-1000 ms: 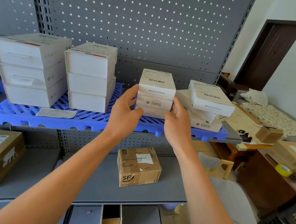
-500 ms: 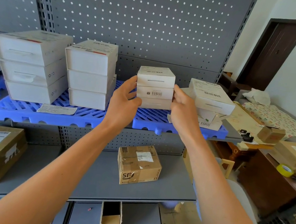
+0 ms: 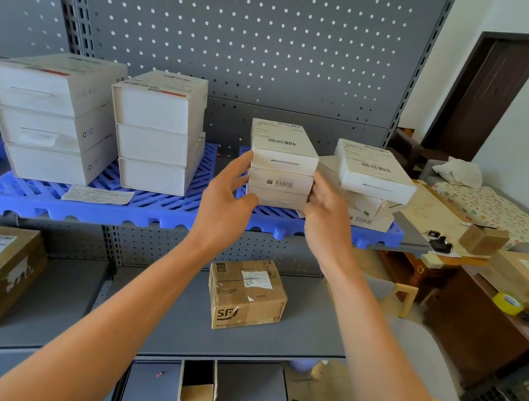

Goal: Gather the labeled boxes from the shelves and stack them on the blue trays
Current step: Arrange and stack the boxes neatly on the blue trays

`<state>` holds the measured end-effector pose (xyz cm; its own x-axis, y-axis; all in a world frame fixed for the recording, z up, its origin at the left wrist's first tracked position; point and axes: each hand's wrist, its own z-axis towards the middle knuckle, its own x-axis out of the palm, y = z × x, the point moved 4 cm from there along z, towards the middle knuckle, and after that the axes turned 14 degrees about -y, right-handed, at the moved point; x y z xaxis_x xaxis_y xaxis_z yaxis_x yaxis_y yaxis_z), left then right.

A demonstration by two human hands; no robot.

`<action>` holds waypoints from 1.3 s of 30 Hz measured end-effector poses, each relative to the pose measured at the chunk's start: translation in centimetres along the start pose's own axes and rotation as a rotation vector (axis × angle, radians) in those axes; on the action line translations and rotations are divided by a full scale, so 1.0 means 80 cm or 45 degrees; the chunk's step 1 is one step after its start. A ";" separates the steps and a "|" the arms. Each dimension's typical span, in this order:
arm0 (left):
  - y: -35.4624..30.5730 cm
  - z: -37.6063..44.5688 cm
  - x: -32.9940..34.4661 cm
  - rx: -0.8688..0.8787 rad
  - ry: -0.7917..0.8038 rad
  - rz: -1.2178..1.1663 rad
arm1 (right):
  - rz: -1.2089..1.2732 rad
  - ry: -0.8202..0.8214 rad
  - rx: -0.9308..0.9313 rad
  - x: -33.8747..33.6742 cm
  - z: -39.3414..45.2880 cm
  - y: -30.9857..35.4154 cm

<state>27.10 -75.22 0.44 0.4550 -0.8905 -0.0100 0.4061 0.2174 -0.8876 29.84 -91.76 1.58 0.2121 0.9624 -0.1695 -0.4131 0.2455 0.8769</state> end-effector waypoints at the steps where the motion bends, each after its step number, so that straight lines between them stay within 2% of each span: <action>1: -0.001 -0.002 0.000 0.003 -0.007 0.006 | 0.005 -0.008 0.005 0.001 -0.001 -0.003; 17: 0.000 0.000 -0.003 0.017 -0.002 0.071 | -0.109 -0.026 -0.011 0.012 0.000 -0.023; 23: -0.001 -0.004 -0.007 -0.020 0.000 0.074 | -0.177 -0.036 -0.027 0.006 -0.013 -0.008; 33: -0.026 -0.036 -0.030 0.062 0.029 0.205 | -0.330 -0.119 0.030 -0.017 -0.056 0.020; 39: -0.035 -0.061 -0.035 0.081 0.151 0.351 | -0.489 -0.115 0.095 -0.039 -0.090 0.033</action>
<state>20.82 -75.29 0.74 0.4608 -0.8341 -0.3031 0.3308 0.4784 -0.8134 21.75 -93.28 1.18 0.4167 0.7875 -0.4541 -0.2239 0.5730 0.7884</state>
